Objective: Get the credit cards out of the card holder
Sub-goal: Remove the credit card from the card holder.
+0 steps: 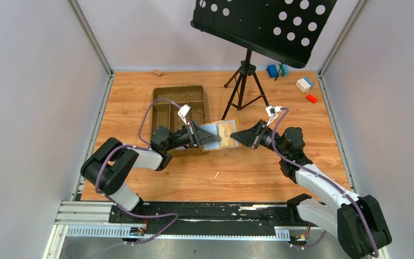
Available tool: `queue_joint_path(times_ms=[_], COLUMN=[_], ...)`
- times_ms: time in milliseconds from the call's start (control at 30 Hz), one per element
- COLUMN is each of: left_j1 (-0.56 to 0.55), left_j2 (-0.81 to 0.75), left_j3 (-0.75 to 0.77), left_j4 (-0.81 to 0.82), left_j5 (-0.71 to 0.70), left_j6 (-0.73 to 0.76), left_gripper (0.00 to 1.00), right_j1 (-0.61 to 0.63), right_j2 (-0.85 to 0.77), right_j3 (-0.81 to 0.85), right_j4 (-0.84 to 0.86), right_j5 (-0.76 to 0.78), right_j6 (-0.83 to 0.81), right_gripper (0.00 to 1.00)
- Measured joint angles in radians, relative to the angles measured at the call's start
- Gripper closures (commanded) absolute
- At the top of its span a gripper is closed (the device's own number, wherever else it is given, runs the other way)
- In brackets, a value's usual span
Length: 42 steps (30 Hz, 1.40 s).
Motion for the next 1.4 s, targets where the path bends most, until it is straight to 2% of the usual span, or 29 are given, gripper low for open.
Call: queue_joint_path(times_ms=[233,300,400,700,967,1000,1133,1400], left_j1=[-0.002,-0.002,-0.003,-0.003,0.02,0.021,0.021,0.008], left_j2=[-0.093,-0.114,-0.137,-0.17,-0.27,-0.277,-0.279,-0.227], left_j3=[0.0,0.0,0.0,0.0,0.006,0.007,0.008,0.008], left_j4=[-0.201,-0.234,-0.261,-0.325,-0.544,-0.564,-0.575,-0.397], left_j5=[-0.015,-0.02,-0.024,-0.04,-0.124,-0.132,-0.126,-0.068], left_j6=[0.108,0.129,0.153,0.201,0.305,0.316,0.324,0.265], left_gripper=[0.85,0.86,1.0,1.0,1.0,0.99,0.78,0.68], right_j1=[0.001,0.001,0.001,0.003,0.002,0.001,0.0,0.001], right_j2=[0.036,0.043,0.044,0.022,-0.05,-0.053,-0.054,-0.033], right_j3=[0.0,0.0,0.0,0.0,-0.013,-0.013,-0.013,-0.013], right_j4=[0.014,0.022,0.028,0.005,-0.071,-0.073,-0.085,-0.059], right_j5=[-0.032,-0.035,-0.04,-0.042,-0.019,-0.018,-0.015,-0.04], right_j6=[0.01,0.014,0.018,0.018,0.001,0.0,0.0,0.009], right_gripper=[1.0,1.0,1.0,0.98,0.95,0.94,0.92,0.9])
